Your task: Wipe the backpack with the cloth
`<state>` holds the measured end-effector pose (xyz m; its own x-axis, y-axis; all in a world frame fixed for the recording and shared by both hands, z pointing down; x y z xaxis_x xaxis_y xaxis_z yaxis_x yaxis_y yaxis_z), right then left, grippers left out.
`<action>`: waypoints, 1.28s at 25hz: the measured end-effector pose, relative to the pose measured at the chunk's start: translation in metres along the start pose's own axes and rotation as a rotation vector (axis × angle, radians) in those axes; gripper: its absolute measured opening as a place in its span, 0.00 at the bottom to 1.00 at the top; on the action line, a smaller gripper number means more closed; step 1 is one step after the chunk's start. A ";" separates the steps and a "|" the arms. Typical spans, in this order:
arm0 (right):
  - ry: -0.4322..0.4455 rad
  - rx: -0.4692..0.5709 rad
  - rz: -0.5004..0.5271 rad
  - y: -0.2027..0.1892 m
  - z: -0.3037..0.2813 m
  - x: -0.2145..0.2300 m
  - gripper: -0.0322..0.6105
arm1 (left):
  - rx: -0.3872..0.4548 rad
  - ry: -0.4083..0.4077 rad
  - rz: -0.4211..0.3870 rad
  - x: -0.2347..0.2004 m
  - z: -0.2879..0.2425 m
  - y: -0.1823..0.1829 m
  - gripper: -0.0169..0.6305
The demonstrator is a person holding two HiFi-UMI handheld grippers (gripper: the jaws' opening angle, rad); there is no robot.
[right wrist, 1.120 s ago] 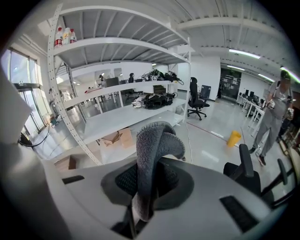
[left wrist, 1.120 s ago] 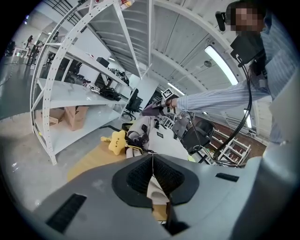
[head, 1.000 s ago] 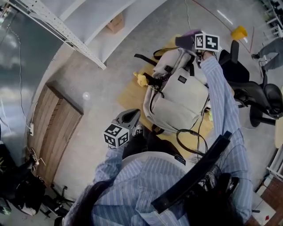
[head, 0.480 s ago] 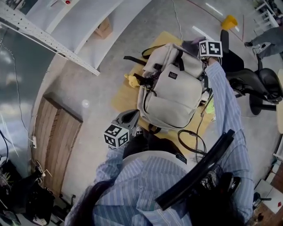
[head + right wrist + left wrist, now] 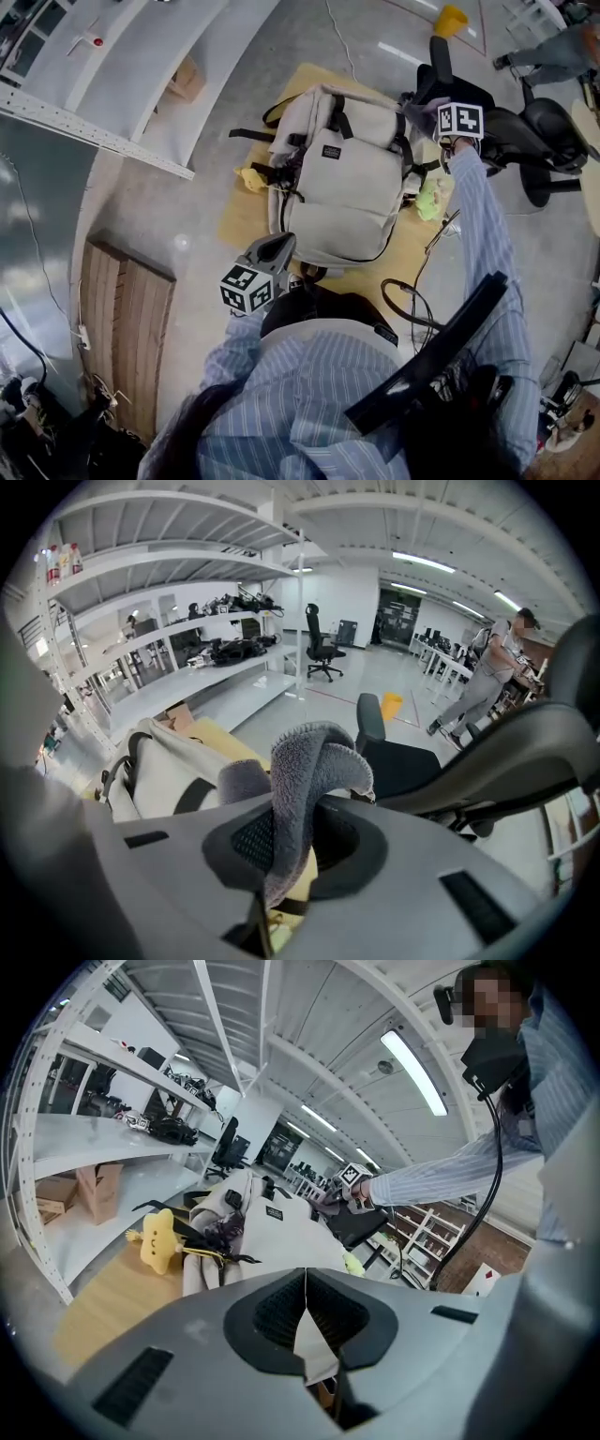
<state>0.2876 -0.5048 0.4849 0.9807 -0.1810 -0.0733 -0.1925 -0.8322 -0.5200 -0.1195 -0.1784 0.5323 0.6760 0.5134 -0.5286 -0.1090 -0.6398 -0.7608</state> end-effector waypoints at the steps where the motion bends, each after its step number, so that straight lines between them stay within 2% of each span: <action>1: -0.010 -0.007 -0.012 -0.009 0.003 0.010 0.11 | -0.003 -0.006 -0.004 0.002 -0.003 0.001 0.04; 8: -0.059 -0.045 -0.072 -0.060 0.025 0.050 0.11 | -0.014 -0.047 -0.032 0.011 -0.014 0.003 0.04; 13: -0.011 0.073 0.023 -0.033 0.056 0.029 0.11 | -0.015 -0.067 -0.040 0.018 -0.017 0.004 0.04; 19: 0.188 0.304 0.161 0.046 0.096 -0.063 0.11 | -0.002 -0.058 -0.042 0.023 -0.015 0.003 0.04; 23: 0.353 0.390 0.225 0.081 0.104 -0.148 0.11 | 0.021 -0.021 -0.027 0.020 -0.004 0.003 0.04; 27: 0.510 0.390 0.242 0.090 0.090 -0.224 0.11 | 0.052 0.031 -0.004 0.011 0.010 0.004 0.04; 30: 0.521 0.338 0.311 0.082 0.075 -0.260 0.11 | 0.074 0.069 0.016 0.006 0.022 0.003 0.04; 32: 0.505 0.303 0.343 0.076 0.064 -0.269 0.11 | 0.084 0.090 0.029 0.002 0.029 0.001 0.04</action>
<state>0.0117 -0.4855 0.4107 0.7157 -0.6923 0.0917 -0.4000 -0.5139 -0.7589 -0.1392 -0.1609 0.5194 0.7338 0.4395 -0.5180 -0.1881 -0.6013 -0.7766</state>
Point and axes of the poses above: the fingertips, and each gripper's own axes: z backward along the fingers, x to its right, y out of its top, the point moved 6 cm from there along z, backward along the fingers, and after that the axes turned 2 degrees about -x, right-handed, at the moved point
